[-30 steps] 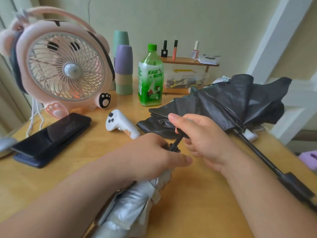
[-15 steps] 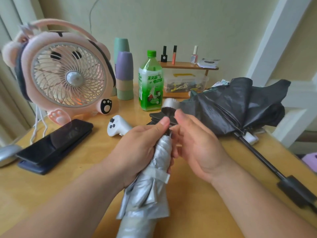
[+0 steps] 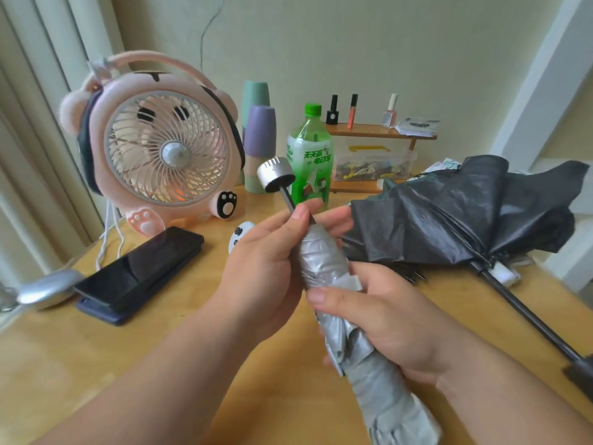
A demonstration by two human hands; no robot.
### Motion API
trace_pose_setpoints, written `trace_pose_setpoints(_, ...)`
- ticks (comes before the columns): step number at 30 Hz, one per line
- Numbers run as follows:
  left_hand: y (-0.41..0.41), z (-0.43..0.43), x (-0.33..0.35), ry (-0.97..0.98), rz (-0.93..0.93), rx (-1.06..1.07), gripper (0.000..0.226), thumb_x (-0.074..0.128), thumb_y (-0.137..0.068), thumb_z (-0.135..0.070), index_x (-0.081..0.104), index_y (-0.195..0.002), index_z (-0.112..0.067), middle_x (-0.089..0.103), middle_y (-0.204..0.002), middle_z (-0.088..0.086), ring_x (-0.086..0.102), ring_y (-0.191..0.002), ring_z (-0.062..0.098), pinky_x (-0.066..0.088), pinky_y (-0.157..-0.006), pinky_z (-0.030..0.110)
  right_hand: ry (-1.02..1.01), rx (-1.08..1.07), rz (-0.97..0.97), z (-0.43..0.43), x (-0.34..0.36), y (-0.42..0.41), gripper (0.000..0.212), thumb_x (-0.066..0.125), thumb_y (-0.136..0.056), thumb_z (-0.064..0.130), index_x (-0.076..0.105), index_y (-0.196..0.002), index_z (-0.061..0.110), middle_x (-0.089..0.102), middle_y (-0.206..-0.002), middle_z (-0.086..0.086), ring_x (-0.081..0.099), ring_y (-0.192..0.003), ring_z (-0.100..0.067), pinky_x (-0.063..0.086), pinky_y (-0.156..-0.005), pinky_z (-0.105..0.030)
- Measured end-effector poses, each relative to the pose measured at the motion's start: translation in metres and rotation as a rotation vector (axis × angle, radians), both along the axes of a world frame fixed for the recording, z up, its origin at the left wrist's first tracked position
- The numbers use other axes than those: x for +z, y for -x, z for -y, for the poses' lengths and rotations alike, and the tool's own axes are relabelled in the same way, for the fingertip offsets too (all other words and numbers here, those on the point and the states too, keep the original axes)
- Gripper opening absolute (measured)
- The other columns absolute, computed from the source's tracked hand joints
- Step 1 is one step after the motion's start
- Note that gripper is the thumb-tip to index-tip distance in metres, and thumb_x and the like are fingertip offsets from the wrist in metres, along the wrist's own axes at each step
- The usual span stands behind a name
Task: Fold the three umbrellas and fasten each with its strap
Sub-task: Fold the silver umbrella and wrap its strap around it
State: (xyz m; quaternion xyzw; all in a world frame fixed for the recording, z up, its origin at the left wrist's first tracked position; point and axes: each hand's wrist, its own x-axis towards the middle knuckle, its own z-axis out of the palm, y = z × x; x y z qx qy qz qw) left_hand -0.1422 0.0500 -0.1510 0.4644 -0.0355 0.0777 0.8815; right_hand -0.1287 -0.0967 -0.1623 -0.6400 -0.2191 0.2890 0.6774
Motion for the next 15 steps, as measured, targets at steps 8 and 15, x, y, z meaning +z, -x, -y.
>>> trace_pose_setpoints(8, 0.003, -0.005, -0.007, 0.001, 0.033, -0.077, 0.049, 0.048, -0.097, -0.024, 0.044, -0.143, -0.005, 0.071, -0.127, 0.013, 0.068, -0.119, 0.028, 0.028, -0.085, 0.054, -0.207, 0.234, -0.239, 0.008, -0.003, -0.007, 0.035, 0.058, -0.097, 0.035, 0.061, -0.095, 0.000, 0.051, -0.064, -0.015, 0.050, -0.045, -0.021, 0.048, -0.047, -0.029)
trace_pose_setpoints(15, -0.005, -0.032, -0.007, -0.025, 0.003, 0.157, 0.058, 0.066, -0.086, -0.028, 0.051, -0.140, -0.012, 0.069, -0.127, 0.015, 0.066, -0.113, 0.044, 0.053, -0.082, 0.046, 0.191, -0.026, 0.122, 0.010, 0.003, -0.004, 0.025, 0.069, -0.086, 0.043, 0.075, -0.089, 0.018, 0.068, -0.076, -0.011, 0.065, -0.063, -0.024, 0.054, -0.056, -0.033)
